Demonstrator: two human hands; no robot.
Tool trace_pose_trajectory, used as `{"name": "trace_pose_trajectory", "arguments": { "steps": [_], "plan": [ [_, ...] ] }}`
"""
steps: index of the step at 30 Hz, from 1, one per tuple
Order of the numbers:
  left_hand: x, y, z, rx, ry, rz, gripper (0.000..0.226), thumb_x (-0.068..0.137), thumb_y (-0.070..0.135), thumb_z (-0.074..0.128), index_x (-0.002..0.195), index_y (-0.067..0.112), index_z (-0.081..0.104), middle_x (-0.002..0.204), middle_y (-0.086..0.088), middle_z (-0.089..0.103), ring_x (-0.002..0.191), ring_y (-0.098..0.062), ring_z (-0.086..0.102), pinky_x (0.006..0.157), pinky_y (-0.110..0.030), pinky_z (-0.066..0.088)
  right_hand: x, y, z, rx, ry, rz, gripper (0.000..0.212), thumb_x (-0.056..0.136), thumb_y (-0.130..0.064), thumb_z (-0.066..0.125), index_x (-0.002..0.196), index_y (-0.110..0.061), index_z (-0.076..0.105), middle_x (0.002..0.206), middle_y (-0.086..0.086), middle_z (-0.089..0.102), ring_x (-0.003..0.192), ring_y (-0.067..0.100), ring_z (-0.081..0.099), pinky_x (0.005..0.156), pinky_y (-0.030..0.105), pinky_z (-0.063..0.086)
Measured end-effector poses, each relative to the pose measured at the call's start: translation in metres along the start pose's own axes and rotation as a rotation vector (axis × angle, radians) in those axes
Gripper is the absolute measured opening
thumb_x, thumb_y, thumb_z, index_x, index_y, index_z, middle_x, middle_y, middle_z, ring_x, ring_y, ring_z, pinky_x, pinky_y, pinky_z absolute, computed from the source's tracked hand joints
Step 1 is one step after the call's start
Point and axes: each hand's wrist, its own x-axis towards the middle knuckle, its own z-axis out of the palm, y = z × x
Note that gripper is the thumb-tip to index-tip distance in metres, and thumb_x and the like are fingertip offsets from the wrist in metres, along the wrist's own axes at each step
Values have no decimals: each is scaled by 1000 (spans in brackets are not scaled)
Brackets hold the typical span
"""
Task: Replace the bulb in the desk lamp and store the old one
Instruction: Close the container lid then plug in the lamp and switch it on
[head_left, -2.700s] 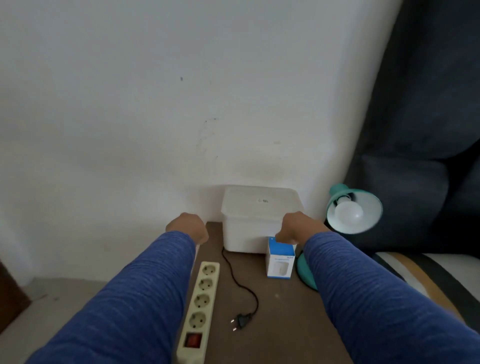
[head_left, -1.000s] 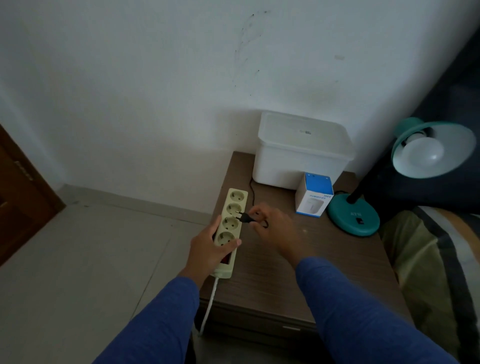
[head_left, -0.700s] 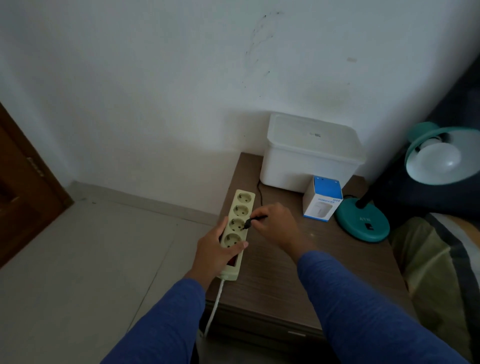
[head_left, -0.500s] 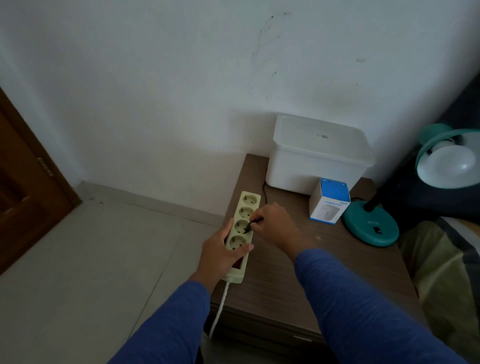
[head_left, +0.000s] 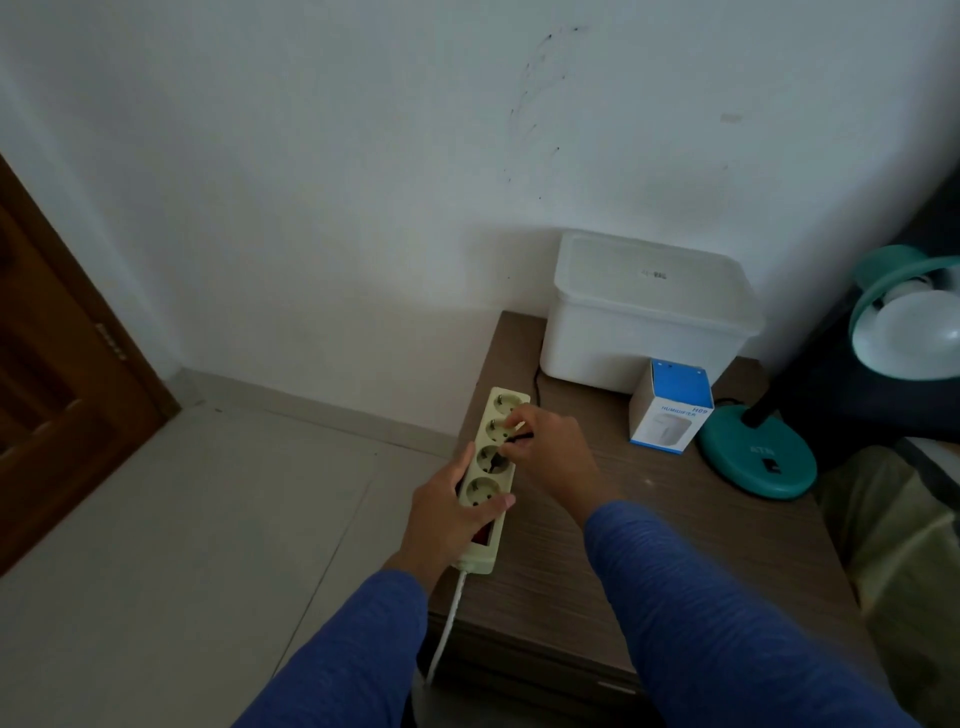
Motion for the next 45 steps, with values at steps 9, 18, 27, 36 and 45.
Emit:
{"name": "trace_pose_trajectory", "arguments": {
  "steps": [9,18,27,36,45],
  "plan": [
    [-1,2,-1,16,-6,6,83,73,41,74,143,26,33,122,6,62,100,-1,57,67,-2,41,1,4,1,89,28,22,14,75,-20,73,86,-16,64,90,-2,69,78,7,61,64,13,46],
    [-2,1,-3,-5,-17,-6,76,78,38,71,143,30,32,106,19,58,83,13,54,61,4,42,-2,10,2,280,40,6,15,73,-15,77,78,-21,63,90,-1,71,81,6,65,71,13,52],
    [0,3,-6,-60,-32,-47,77,76,36,74,141,34,34,101,20,61,84,11,58,59,3,45,2,12,11,204,97,-49,15,74,-18,76,85,-13,68,91,2,71,86,11,65,77,23,55],
    [0,3,-6,-63,-20,-40,76,75,35,75,141,32,37,96,17,64,81,9,60,59,3,44,5,9,14,131,62,-61,17,73,-24,76,85,-15,68,90,2,70,87,15,64,80,33,55],
    [-2,8,-5,-42,-2,-35,76,75,34,75,140,32,37,94,17,65,79,9,61,59,2,45,1,8,9,3,37,-107,19,78,-31,71,89,-15,67,86,-7,56,93,15,54,85,34,47]
  ]
}}
